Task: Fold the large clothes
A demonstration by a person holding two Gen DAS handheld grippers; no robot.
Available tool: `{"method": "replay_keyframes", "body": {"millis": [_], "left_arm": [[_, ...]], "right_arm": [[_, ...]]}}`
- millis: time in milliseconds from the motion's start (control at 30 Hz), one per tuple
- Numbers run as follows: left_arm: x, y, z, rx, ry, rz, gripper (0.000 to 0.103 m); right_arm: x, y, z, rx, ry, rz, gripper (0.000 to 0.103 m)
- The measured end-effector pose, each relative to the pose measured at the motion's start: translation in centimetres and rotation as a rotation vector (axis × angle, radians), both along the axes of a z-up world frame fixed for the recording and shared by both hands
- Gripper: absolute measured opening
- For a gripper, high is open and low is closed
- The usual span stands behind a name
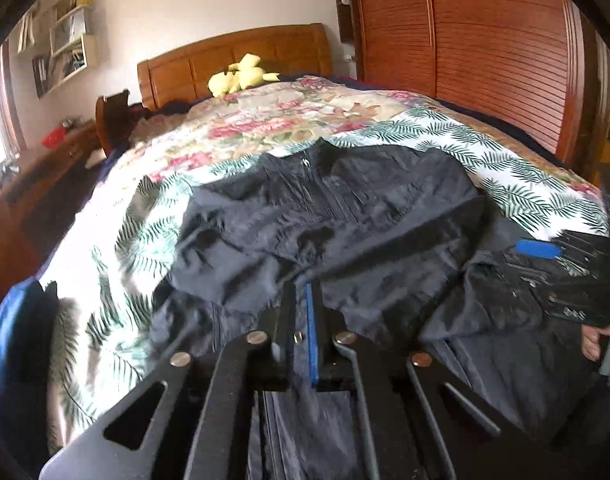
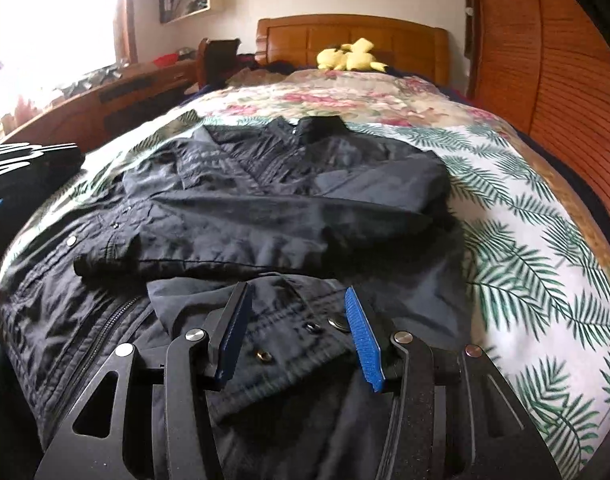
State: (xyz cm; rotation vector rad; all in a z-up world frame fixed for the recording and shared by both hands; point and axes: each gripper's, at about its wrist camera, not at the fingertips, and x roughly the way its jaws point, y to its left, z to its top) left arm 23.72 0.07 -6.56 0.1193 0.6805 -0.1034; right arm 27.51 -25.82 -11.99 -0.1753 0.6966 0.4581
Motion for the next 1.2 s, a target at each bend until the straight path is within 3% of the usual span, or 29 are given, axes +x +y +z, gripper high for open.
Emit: {"method": "replay_keyframes", "body": {"millis": [133, 300, 567, 900, 967, 1000, 1033, 1200], "left_arm": [[-1.3, 0.8, -1.6, -0.056, 0.031, -0.021, 0.019], [-2.6, 1.0, -3.8, -0.135, 0.089, -0.054, 0.025], [-2.7, -1.5, -6.7, -0.106, 0.146, -0.086, 0.026], [-1.2, -2.0, -7.0, -0.112, 0.128, -0.074, 0.026], [-1.4, -2.1, -6.6, -0.1, 0.105, -0.078, 0.025], [-1.6, -2.2, -6.3, -0.1, 0.092, -0.086, 0.011], [-2.0, -2.3, -5.9, -0.113, 0.082, -0.1, 0.003], [-4.5, -3.0, -3.2, -0.138, 0.026, -0.125, 0.0]], "right_arm": [[0.3, 1.1, -0.5, -0.003, 0.007, 0.011, 0.049], [0.6, 1.5, -0.9, -0.009, 0.016, 0.014, 0.05], [0.8, 1.7, -1.1, -0.009, 0.025, 0.011, 0.049], [0.2, 0.3, -0.7, -0.002, 0.013, 0.002, 0.049], [0.1, -0.1, -0.7, 0.0, 0.011, -0.001, 0.05], [0.1, -0.3, -0.7, 0.001, 0.011, -0.003, 0.05], [0.1, -0.5, -0.6, 0.001, 0.011, -0.006, 0.049], [-0.1, -1.5, -0.6, 0.009, 0.017, -0.017, 0.049]]}}
